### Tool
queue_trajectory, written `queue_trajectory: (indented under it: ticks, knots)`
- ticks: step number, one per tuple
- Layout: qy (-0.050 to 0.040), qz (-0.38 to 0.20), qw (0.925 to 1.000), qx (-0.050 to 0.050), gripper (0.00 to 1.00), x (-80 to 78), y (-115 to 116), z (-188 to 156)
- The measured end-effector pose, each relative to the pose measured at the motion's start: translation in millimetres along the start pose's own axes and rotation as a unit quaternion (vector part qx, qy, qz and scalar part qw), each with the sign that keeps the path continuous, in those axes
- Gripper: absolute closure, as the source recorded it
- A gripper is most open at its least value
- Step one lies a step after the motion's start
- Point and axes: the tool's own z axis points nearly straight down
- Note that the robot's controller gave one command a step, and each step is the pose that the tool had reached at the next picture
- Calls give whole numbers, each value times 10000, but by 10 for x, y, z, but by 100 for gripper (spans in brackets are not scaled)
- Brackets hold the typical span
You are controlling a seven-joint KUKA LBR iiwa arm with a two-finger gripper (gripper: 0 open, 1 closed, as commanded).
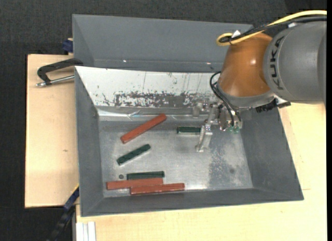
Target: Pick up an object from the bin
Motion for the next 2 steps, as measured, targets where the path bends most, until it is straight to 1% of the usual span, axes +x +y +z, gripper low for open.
queue_trajectory:
  ticks: [1,2]
  knots:
    - [9,1437,9896,8,100,188,-122,459]
    - [10,1437,9896,9,100,188,-121,459]
